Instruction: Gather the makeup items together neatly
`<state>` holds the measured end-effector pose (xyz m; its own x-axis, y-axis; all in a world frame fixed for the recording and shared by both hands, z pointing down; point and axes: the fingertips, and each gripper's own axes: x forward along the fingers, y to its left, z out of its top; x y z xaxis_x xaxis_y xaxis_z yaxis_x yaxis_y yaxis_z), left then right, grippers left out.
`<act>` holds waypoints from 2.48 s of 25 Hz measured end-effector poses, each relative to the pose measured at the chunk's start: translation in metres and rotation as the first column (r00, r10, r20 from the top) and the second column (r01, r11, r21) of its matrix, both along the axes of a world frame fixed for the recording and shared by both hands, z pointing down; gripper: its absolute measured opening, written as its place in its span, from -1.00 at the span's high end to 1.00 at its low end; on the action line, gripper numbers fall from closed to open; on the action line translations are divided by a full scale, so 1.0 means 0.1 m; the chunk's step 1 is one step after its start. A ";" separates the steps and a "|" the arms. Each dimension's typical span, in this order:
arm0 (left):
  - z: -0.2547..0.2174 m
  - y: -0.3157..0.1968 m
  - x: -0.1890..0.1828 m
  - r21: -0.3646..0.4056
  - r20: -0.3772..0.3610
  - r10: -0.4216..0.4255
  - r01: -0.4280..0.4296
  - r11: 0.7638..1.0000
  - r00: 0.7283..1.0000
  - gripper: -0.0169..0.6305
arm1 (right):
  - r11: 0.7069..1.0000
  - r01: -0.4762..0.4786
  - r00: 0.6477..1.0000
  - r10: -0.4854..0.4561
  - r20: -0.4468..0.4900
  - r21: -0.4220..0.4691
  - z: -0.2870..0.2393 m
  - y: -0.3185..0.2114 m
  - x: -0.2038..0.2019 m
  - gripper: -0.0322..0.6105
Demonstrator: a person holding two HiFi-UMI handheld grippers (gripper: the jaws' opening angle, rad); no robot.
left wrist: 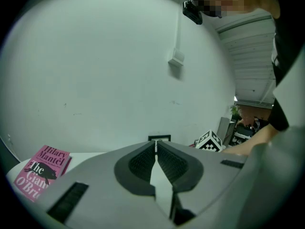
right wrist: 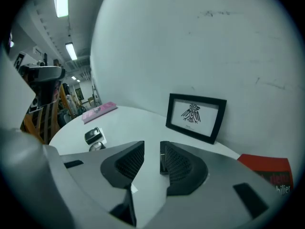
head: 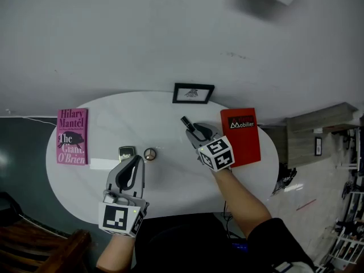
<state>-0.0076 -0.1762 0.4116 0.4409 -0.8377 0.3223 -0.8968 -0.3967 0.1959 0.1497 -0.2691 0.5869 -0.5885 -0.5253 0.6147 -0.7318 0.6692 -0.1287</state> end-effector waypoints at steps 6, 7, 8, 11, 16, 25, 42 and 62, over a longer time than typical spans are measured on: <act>0.18 0.10 -0.05 -0.036 0.021 0.014 -0.013 0.999 1.000 0.88 | 0.999 -0.044 0.997 0.042 -0.062 -0.031 0.35 -0.18 0.03 0.54; 0.20 0.11 -0.06 -0.038 0.026 0.017 -0.016 0.999 1.000 0.88 | 0.998 -0.047 0.996 0.044 -0.071 -0.036 0.39 -0.18 0.03 0.54; 0.21 0.13 -0.08 -0.041 0.032 0.019 -0.018 0.999 0.999 0.88 | 0.998 -0.051 0.996 0.048 -0.081 -0.039 0.43 -0.19 0.03 0.54; 0.21 0.19 -0.14 -0.043 0.046 0.023 -0.021 0.999 0.999 0.88 | 0.997 -0.071 0.991 0.065 -0.119 -0.043 0.54 -0.22 0.06 0.54; 0.21 0.28 -0.22 -0.046 0.060 0.027 -0.025 0.999 0.998 0.88 | 0.997 -0.067 0.983 0.058 -0.175 -0.046 0.62 -0.18 0.05 0.57; 0.01 0.36 -0.21 -0.009 0.048 0.099 -0.099 0.995 0.994 0.88 | 0.991 -0.090 0.992 0.080 -0.096 -0.101 0.39 0.32 -0.25 0.58; 0.13 0.67 -0.46 -0.015 0.040 0.189 -0.188 0.982 0.981 0.88 | 0.954 -0.228 0.973 0.216 -0.078 -0.195 0.63 1.18 -0.74 0.53; 0.16 0.76 -0.63 -0.026 0.012 0.179 -0.179 0.984 0.984 0.88 | 0.981 -0.153 0.976 0.130 -0.174 -0.122 0.48 1.07 -0.92 0.52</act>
